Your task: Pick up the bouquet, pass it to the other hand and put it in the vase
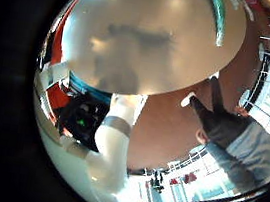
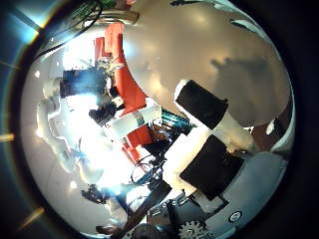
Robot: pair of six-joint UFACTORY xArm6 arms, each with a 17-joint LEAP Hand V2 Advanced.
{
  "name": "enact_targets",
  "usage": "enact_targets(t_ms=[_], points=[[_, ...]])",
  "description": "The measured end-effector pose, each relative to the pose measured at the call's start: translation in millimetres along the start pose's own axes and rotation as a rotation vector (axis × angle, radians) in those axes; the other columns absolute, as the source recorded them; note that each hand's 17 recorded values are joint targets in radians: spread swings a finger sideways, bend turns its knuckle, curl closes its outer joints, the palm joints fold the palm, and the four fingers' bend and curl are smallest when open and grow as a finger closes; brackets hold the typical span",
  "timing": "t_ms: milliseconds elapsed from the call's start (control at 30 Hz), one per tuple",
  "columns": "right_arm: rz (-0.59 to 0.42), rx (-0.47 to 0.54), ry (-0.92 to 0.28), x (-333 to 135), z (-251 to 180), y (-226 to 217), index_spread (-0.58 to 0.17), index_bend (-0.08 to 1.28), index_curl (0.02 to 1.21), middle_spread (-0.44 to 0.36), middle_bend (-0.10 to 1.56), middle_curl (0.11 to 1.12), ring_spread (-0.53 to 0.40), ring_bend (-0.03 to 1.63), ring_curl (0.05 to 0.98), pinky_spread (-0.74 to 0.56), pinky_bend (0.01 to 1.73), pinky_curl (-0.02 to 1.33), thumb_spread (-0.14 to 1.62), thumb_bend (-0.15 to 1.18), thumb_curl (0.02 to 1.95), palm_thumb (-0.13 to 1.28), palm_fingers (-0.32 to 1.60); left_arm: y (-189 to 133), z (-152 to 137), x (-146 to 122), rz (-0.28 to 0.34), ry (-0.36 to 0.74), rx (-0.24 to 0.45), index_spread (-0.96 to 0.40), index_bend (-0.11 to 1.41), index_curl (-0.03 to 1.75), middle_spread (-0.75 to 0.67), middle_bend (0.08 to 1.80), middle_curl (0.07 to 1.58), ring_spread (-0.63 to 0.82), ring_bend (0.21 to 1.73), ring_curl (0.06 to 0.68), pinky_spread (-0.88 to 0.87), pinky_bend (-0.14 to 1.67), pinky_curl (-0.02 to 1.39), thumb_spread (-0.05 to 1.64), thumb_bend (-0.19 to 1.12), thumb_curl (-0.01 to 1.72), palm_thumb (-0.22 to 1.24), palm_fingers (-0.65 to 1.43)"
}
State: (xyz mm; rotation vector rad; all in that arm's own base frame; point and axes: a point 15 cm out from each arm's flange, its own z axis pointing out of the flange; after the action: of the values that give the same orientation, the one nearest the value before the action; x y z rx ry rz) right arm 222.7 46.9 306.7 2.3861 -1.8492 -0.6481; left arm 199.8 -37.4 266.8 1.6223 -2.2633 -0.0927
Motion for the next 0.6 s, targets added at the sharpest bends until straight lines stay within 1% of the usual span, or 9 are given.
enact_targets(t_ms=[133, 200, 233, 267, 333, 400, 433, 500, 600], points=[[0.018, 0.036, 0.006, 5.9, -12.7, -10.8, -0.363, 0.17, 0.41, -0.04, 0.33, 0.42, -0.034, 0.71, 0.152, 0.4, 0.4, 0.1, 1.29, -0.01, 0.32, 0.59, 0.55, -5.6, -10.3, 10.7, 0.026, -0.023, 0.016, -0.16, 0.19, 0.43, 0.04, 0.2, 0.41, 0.15, 0.63, 0.123, 0.3, 0.19, 0.33, 1.08, -0.02, 0.32, 0.29, 0.42], [0.061, 0.089, 0.006, 18.7, -34.3, -21.1, -0.341, 0.16, 0.39, -0.038, 0.31, 0.41, -0.058, 0.73, 0.156, 0.39, 0.44, 0.11, 1.28, -0.02, 0.32, 0.58, 0.55, -8.7, -15.6, 17.2, 0.043, -0.038, 0.025, -0.16, 0.19, 0.43, 0.04, 0.2, 0.41, 0.15, 0.62, 0.123, 0.3, 0.19, 0.33, 1.08, -0.02, 0.32, 0.29, 0.42], [0.095, 0.11, 0.0, 29.5, -45.6, -26.5, -0.335, 0.17, 0.39, -0.044, 0.3, 0.41, -0.064, 0.72, 0.154, 0.39, 0.46, 0.11, 1.27, -0.02, 0.32, 0.57, 0.54, -10.8, -19.2, 20.4, 0.052, -0.046, 0.032, -0.16, 0.19, 0.43, 0.04, 0.2, 0.41, 0.15, 0.62, 0.122, 0.29, 0.2, 0.33, 1.08, -0.02, 0.32, 0.29, 0.42], [0.126, 0.134, -0.003, 40.1, -57.4, -31.0, -0.323, 0.16, 0.38, -0.057, 0.34, 0.42, -0.064, 0.72, 0.152, 0.39, 0.46, 0.11, 1.27, -0.02, 0.32, 0.57, 0.55, -12.9, -23.4, 24.0, 0.059, -0.053, 0.04, -0.16, 0.19, 0.43, 0.04, 0.2, 0.41, 0.15, 0.63, 0.124, 0.29, 0.19, 0.33, 1.09, -0.02, 0.32, 0.29, 0.43], [0.21, 0.182, -0.016, 71.6, -84.6, -41.6, -0.312, 0.17, 0.38, -0.088, 0.31, 0.41, -0.117, 0.75, 0.163, 0.38, 0.48, 0.11, 1.25, -0.02, 0.33, 0.55, 0.54, -16.9, -32.3, 30.9, 0.073, -0.068, 0.058, -0.16, 0.18, 0.43, 0.04, 0.2, 0.42, 0.14, 0.63, 0.124, 0.28, 0.2, 0.33, 1.09, -0.02, 0.32, 0.29, 0.43], [0.279, 0.203, -0.034, 101.0, -100.4, -49.8, -0.308, 0.14, 0.36, -0.1, 0.37, 0.43, -0.106, 0.73, 0.16, 0.38, 0.5, 0.12, 1.24, -0.03, 0.33, 0.54, 0.52, -19.6, -40.8, 35.2, 0.081, -0.08, 0.075, -0.16, 0.18, 0.43, 0.04, 0.2, 0.42, 0.13, 0.64, 0.124, 0.27, 0.2, 0.33, 1.09, -0.02, 0.32, 0.3, 0.44], [0.305, 0.207, -0.042, 112.2, -105.0, -54.6, -0.302, 0.15, 0.36, -0.078, 0.32, 0.42, -0.101, 0.75, 0.166, 0.38, 0.52, 0.12, 1.23, -0.03, 0.33, 0.53, 0.5, -21.1, -45.2, 37.3, 0.084, -0.085, 0.085, -0.16, 0.18, 0.43, 0.04, 0.2, 0.42, 0.13, 0.64, 0.125, 0.27, 0.2, 0.33, 1.09, -0.02, 0.32, 0.3, 0.44], [0.36, 0.219, -0.055, 136.7, -115.4, -63.8, -0.279, 0.12, 0.34, -0.057, 0.35, 0.43, -0.074, 0.76, 0.169, 0.39, 0.56, 0.13, 1.22, -0.03, 0.33, 0.51, 0.47, -23.5, -53.5, 40.6, 0.091, -0.093, 0.102, -0.16, 0.18, 0.43, 0.04, 0.21, 0.42, 0.12, 0.65, 0.126, 0.25, 0.2, 0.33, 1.09, -0.02, 0.32, 0.31, 0.45], [0.452, 0.232, -0.076, 167.8, -122.5, -72.7, -0.261, 0.14, 0.33, -0.033, 0.35, 0.43, -0.043, 0.77, 0.175, 0.39, 0.59, 0.14, 1.2, -0.02, 0.33, 0.49, 0.42, -26.1, -59.6, 42.7, 0.098, -0.098, 0.11, -0.16, 0.19, 0.43, 0.04, 0.21, 0.42, 0.11, 0.65, 0.125, 0.24, 0.2, 0.33, 1.1, -0.02, 0.32, 0.31, 0.46]])
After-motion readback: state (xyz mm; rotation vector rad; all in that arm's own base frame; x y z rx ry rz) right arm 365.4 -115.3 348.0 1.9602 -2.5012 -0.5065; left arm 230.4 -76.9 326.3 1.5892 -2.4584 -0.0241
